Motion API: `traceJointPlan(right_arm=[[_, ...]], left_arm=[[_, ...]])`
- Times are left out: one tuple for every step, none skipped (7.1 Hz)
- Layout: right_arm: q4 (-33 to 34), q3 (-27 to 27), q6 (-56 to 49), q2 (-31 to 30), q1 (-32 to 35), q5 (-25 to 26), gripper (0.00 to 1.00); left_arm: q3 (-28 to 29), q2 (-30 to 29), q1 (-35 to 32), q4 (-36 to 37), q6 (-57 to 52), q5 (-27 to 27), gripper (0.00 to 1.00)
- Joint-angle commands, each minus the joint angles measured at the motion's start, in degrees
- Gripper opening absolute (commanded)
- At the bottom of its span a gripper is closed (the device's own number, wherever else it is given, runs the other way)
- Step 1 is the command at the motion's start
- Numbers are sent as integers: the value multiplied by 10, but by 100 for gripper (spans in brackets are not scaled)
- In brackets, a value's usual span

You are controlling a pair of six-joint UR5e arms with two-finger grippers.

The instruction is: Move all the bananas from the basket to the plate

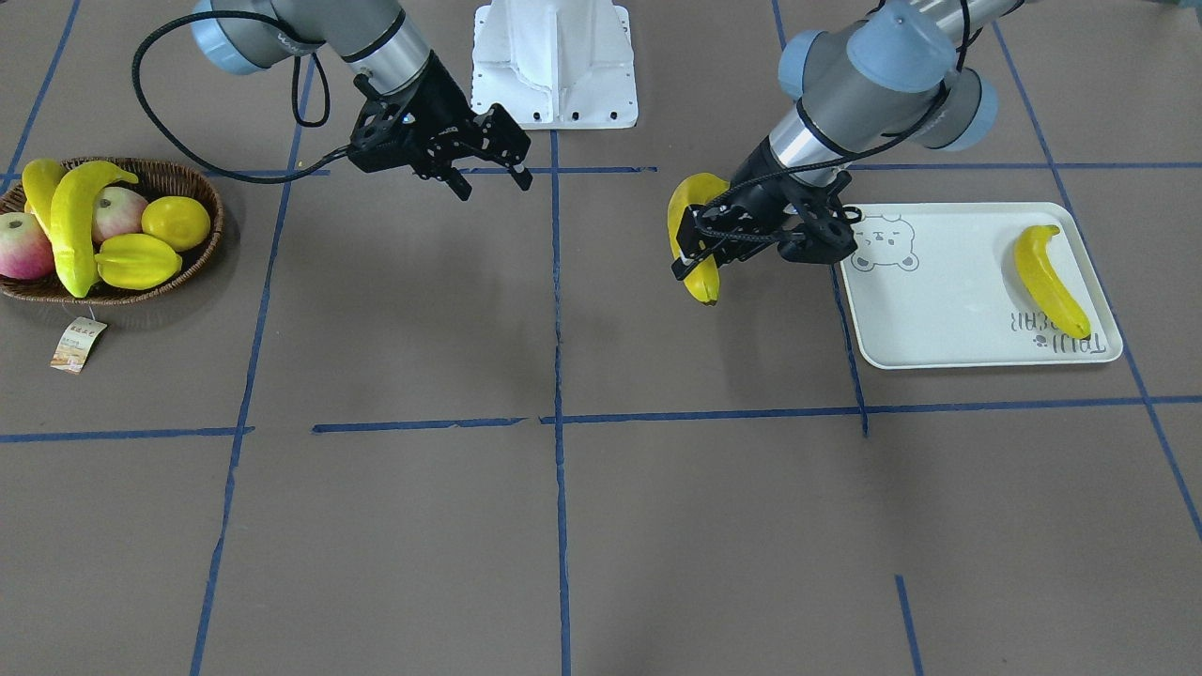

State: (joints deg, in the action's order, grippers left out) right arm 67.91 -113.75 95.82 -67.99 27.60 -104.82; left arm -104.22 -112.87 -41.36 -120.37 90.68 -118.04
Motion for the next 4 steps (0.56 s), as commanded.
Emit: traceJointPlan(right_arm=[[133, -25, -45, 0, 53, -50, 100], [178, -34, -96, -4, 77, -73, 100], [224, -41, -142, -6, 111, -105, 100], [253, -56, -204, -26, 144, -129, 100]], left_arm=[[-83, 12, -10, 203, 2, 54, 0], [-105, 12, -10, 296, 2, 91, 0], [-111, 19, -10, 365, 2, 92, 0], [-111, 60, -13, 369, -1, 92, 0]])
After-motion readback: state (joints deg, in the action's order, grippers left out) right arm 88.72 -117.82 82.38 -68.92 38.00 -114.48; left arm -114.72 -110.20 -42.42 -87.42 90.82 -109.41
